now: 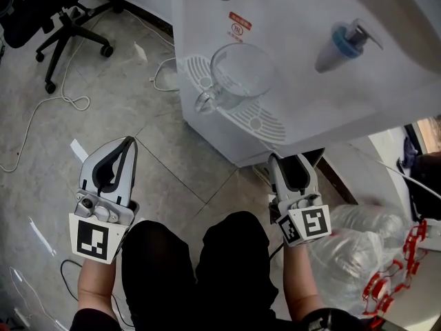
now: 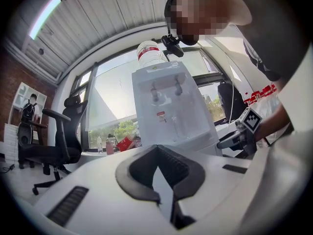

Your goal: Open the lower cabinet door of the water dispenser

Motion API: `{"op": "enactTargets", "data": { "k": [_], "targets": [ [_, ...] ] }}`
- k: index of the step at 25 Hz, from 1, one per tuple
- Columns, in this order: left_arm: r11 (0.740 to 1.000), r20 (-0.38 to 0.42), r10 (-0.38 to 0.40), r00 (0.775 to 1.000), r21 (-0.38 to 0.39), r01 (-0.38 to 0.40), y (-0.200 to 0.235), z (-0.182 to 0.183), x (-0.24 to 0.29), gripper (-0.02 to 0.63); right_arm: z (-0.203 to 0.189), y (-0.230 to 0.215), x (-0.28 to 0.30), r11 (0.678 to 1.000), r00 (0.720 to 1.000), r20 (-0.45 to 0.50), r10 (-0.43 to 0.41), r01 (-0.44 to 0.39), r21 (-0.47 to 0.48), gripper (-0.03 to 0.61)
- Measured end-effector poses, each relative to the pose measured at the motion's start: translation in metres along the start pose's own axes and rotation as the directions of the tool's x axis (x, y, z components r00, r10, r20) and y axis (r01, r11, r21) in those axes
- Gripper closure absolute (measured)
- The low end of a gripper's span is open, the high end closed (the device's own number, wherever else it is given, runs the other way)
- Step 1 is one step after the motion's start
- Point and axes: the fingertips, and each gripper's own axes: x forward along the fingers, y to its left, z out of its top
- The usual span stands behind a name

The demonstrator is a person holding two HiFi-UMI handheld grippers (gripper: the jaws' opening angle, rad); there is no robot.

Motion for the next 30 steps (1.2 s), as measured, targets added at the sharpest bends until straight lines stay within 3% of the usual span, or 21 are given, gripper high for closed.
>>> {"op": "enactTargets", "data": {
  "k": [18, 21, 30],
  "targets": [
    [1.0, 0.001, -0.002, 1.0, -0.005, 0.002, 0.0, -0.009, -0.007, 0.607, -0.003, 0.049, -0.011, 0.984, 0.985, -0.017, 0.17, -0.171, -0.049, 0.409],
    [1.0, -0.007, -0.002, 1.0, -0.001, 0.002, 0.0, -0.009, -0.01, 0.607, 0.005, 0.064, -0.011, 0.97, 0.971, 0.014, 0.24, -0.24, -0.03, 0.411],
    [1.0, -0.01, 0.007, 1.0, 0.001, -0.006, 0.004, -0.007, -0.012, 0.607, 0.004, 0.091, -0.02, 0.932, 0.932, -0.021, 0.362, -0.363, -0.02, 0.413]
  ]
}}
